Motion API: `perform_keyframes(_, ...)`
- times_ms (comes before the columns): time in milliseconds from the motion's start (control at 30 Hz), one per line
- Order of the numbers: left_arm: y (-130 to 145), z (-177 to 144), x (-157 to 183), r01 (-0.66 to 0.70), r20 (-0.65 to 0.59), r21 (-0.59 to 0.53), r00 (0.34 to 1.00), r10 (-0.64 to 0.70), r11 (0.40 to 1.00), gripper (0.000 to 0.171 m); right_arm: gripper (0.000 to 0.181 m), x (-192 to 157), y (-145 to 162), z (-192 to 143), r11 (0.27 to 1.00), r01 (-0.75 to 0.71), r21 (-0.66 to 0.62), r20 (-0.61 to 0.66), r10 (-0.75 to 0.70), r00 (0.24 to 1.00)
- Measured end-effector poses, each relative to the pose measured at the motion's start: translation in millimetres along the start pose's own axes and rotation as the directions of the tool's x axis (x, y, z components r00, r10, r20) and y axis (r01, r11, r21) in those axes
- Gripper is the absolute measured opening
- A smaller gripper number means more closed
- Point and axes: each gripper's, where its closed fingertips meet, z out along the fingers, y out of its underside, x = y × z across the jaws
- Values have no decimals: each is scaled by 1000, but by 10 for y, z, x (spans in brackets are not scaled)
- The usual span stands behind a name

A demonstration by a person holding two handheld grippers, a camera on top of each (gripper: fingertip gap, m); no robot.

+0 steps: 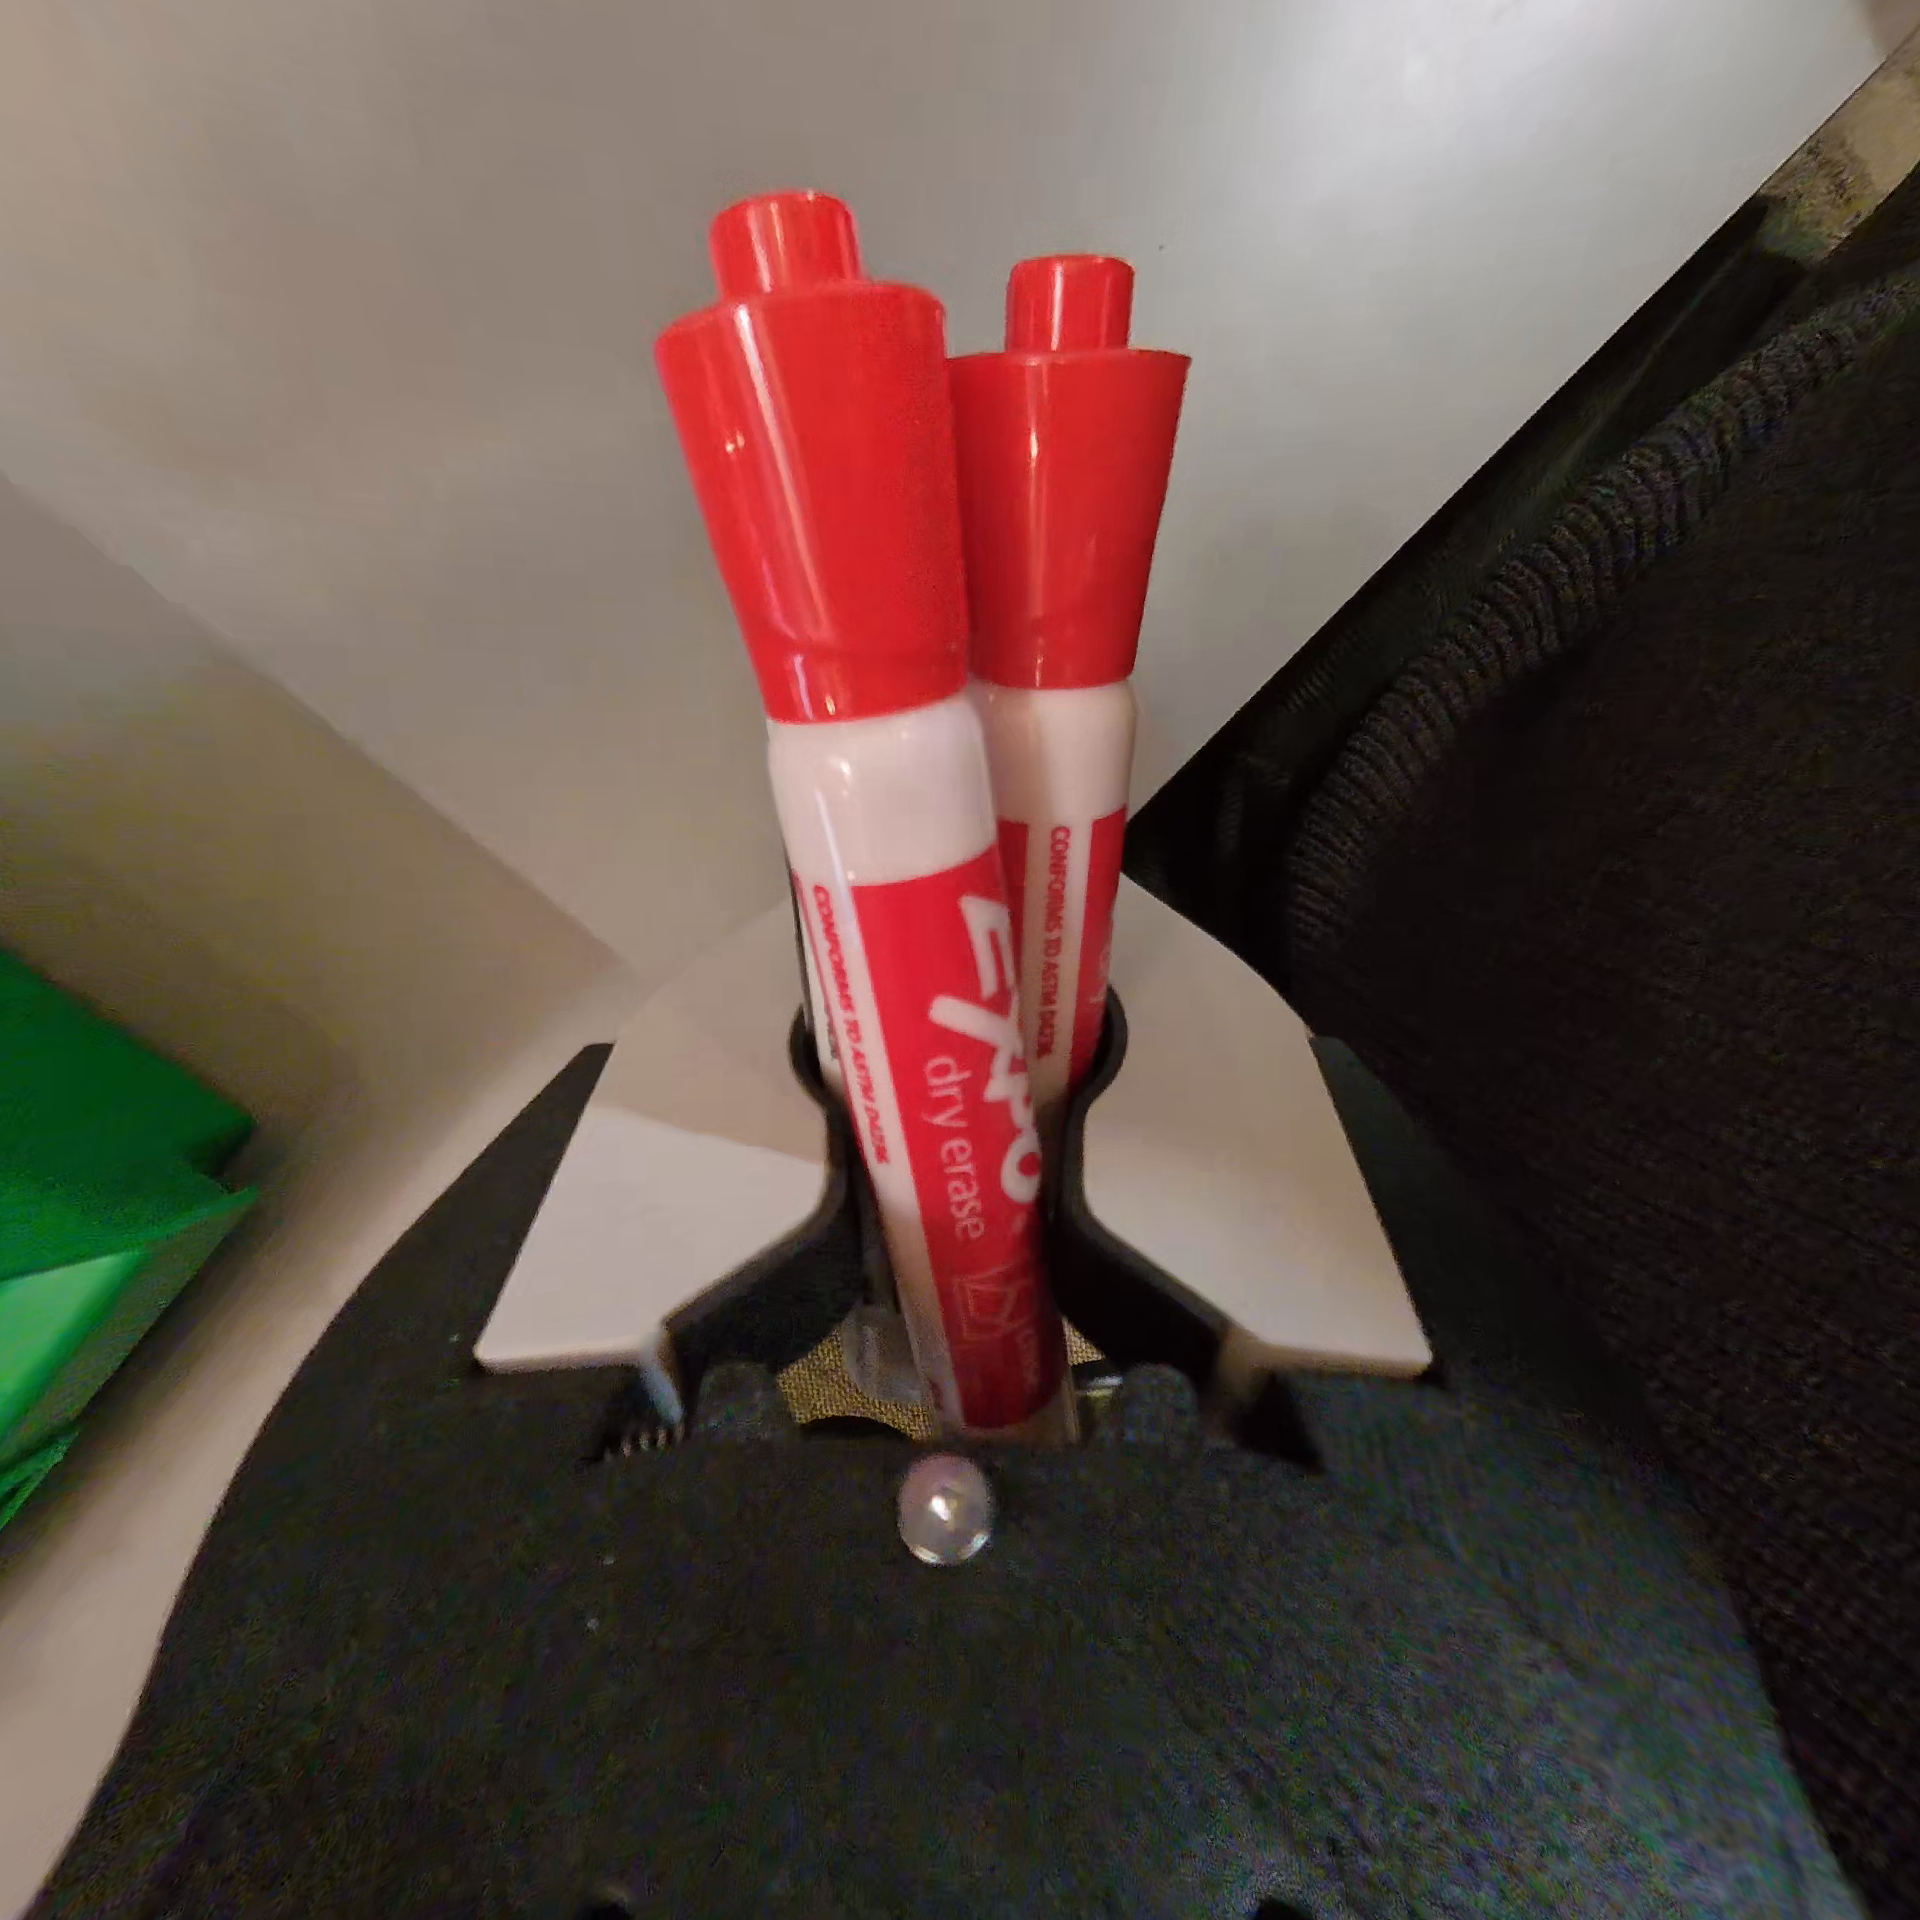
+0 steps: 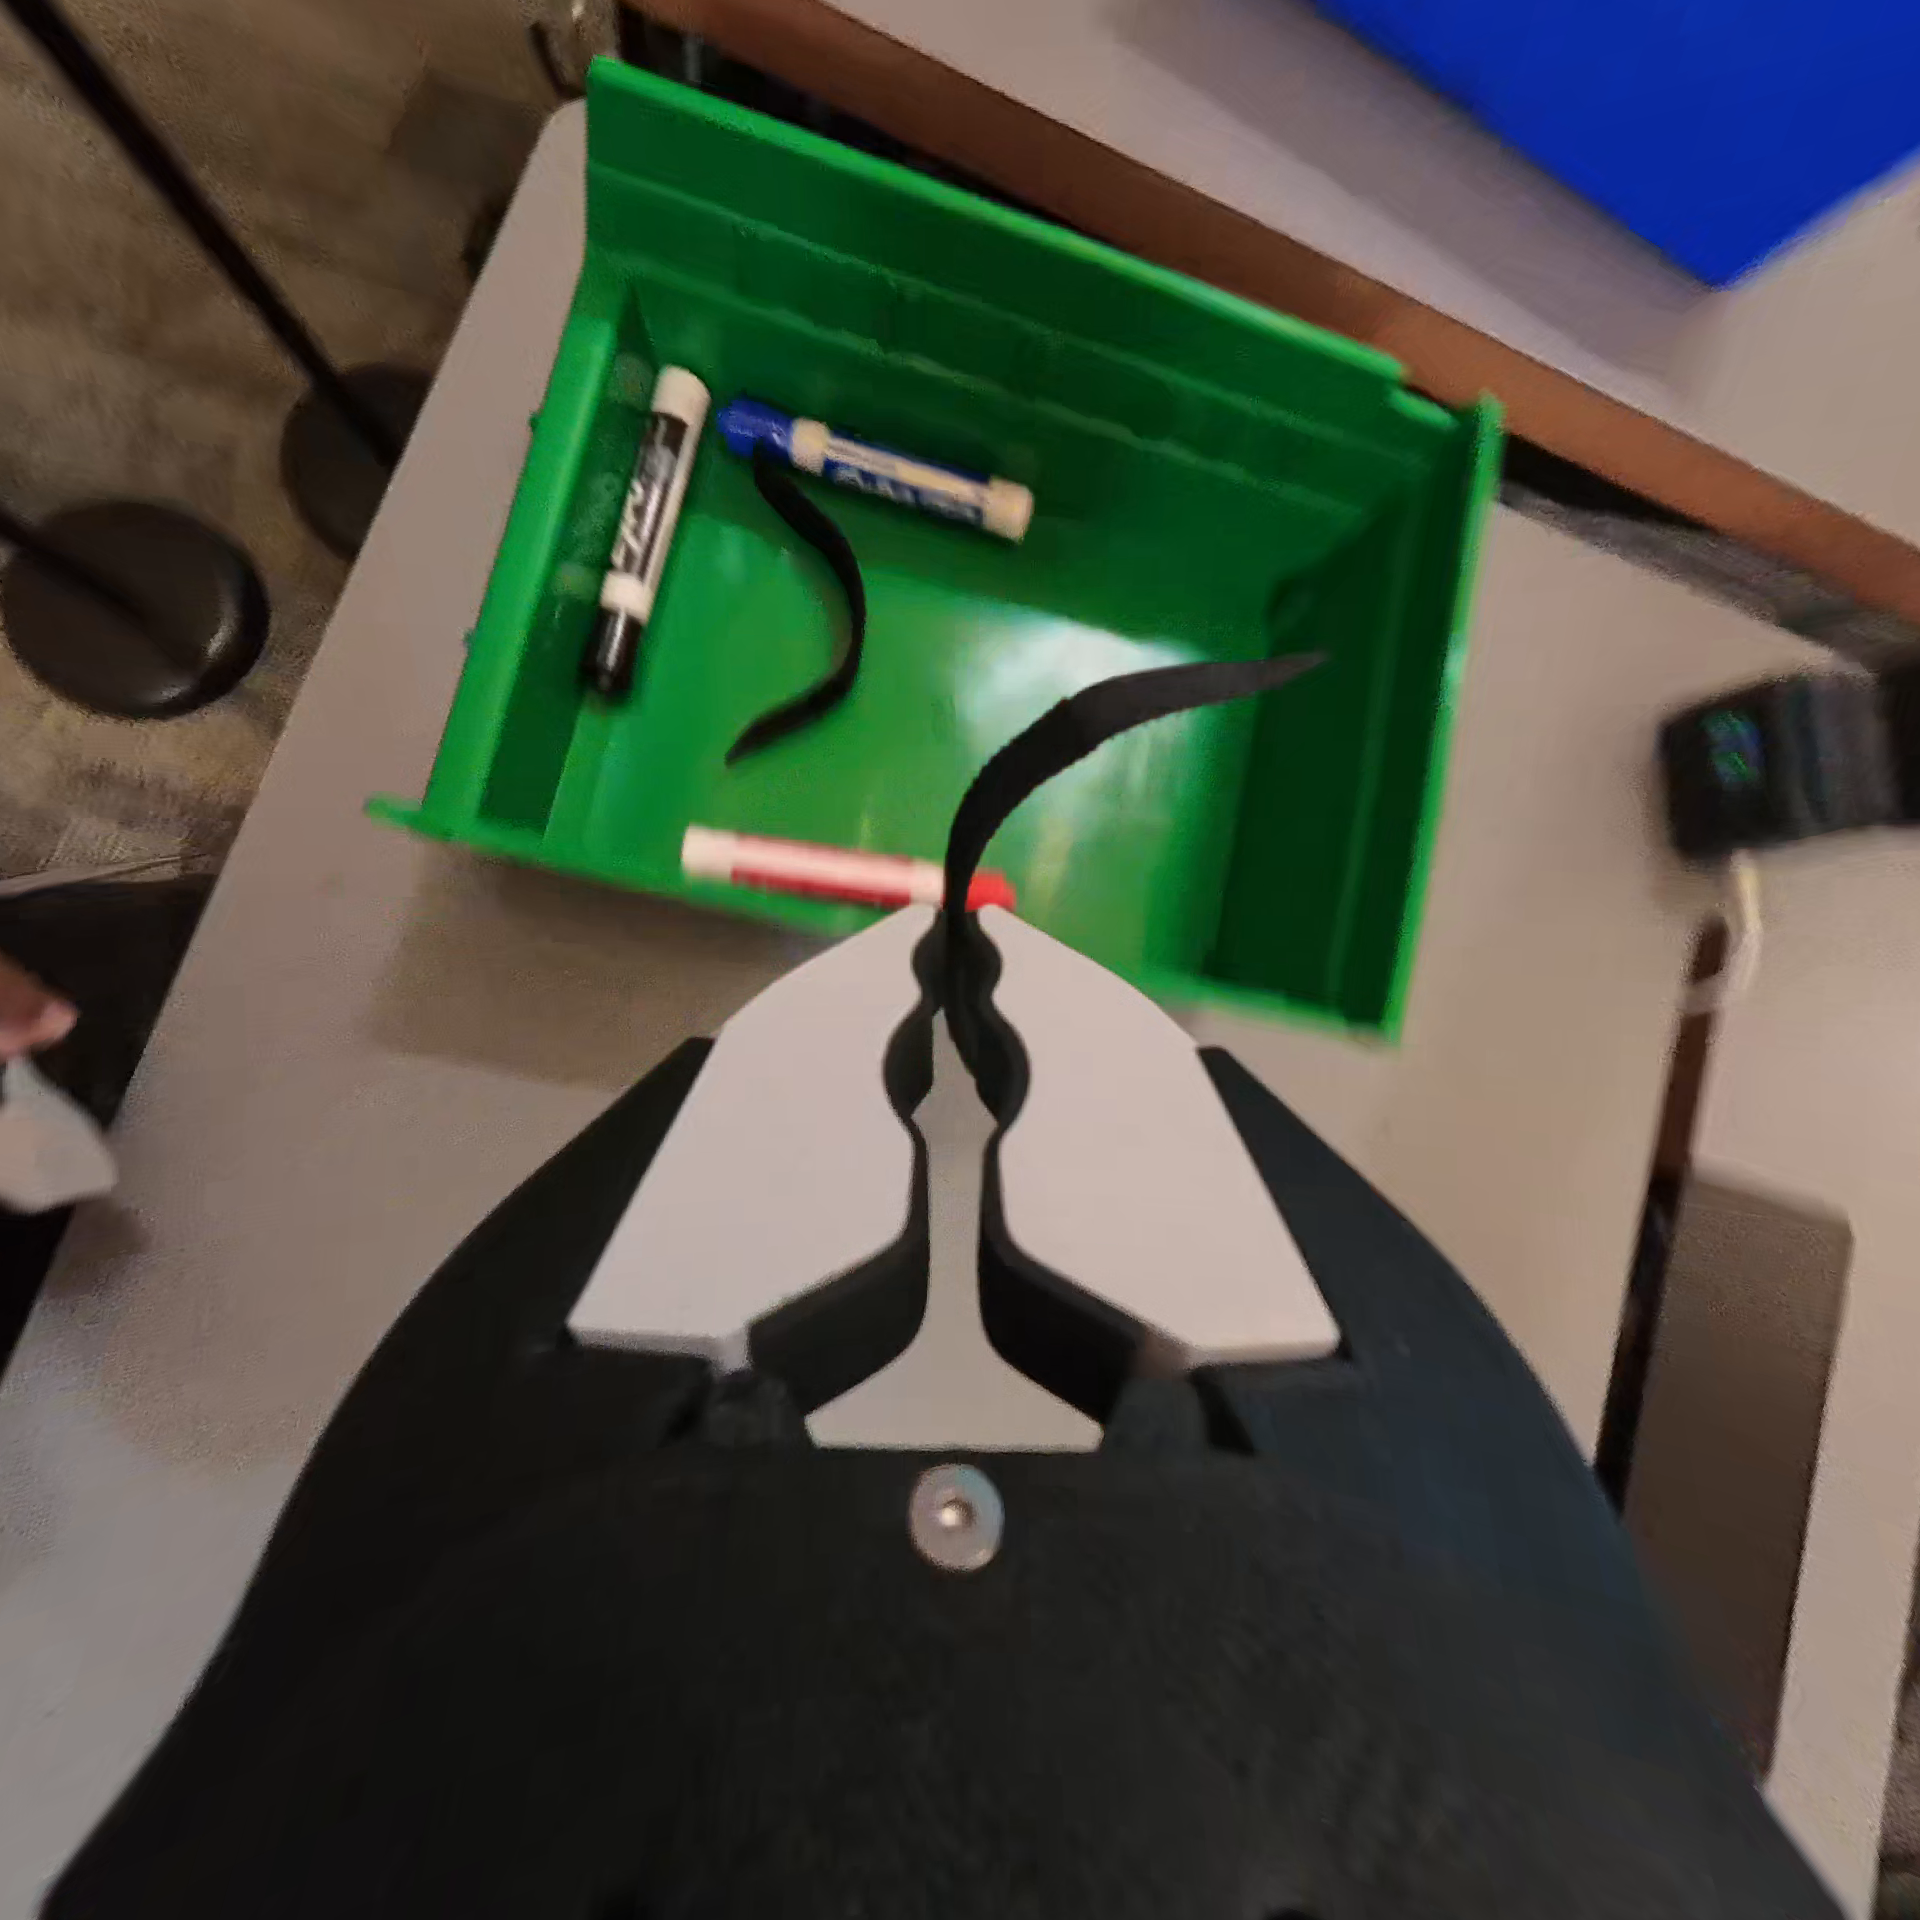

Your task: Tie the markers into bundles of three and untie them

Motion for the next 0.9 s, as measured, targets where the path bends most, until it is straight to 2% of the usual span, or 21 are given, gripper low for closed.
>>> perform_keyframes(100, -25, 42, 43, -9, -15, -10, 1000, 9, 1000, 45, 2, -263, 856, -649, 996, -87, 11, -155, 88, 984)
perform_keyframes(200, -41, 85, 45, 5, -60, -20, 998, -6, 1000, 45, 2, -708, 1998, -1022, 983, -135, -125, -268, 97, 959)
perform_keyframes(267, -96, 104, -26, 25, -60, -28, 998, -27, 999, 45, 2, -1032, 2666, -1206, 963, -150, -223, -297, 80, 952)
perform_keyframes(333, -224, 124, -105, 59, -53, -30, 997, -61, 998, 46, 3, -1399, 3067, -1307, 952, -177, -248, -231, 119, 966)
perform_keyframes(467, -765, 176, -246, 78, -30, 21, 997, -78, 997, 45, 3, -1787, 3499, -1481, 914, -196, -356, -134, 158, 978)
perform_keyframes(500, -904, 212, -273, 57, -10, 17, 998, -57, 998, 45, 7, -1804, 3589, -1531, 898, -196, -394, -147, 149, 978)
perform_keyframes(567, -1168, 322, -277, 14, 6, 5, 1000, -14, 1000, 45, 26, -1794, 3688, -1607, 887, -225, -404, -207, 151, 967)
perform_keyframes(667, -1479, 561, -176, -23, -19, -14, 1000, 23, 1000, 44, 43, -1851, 3661, -1729, 910, -304, -280, -297, 219, 929)
perform_keyframes(767, -1677, 820, -63, -65, -51, -31, 997, 64, 997, 44, 40, -1907, 3615, -1892, 909, -380, -171, -412, 284, 866)
perform_keyframes(833, -1687, 952, -16, -140, -65, -106, 989, 134, 984, 44, 42, -1886, 3584, -1972, 898, -429, -96, -515, 324, 793)
perform_keyframes(900, -1637, 1025, 7, -244, -84, -206, 969, 231, 948, 44, 44, -1925, 3515, -1942, 881, -473, 4, -551, 397, 734)
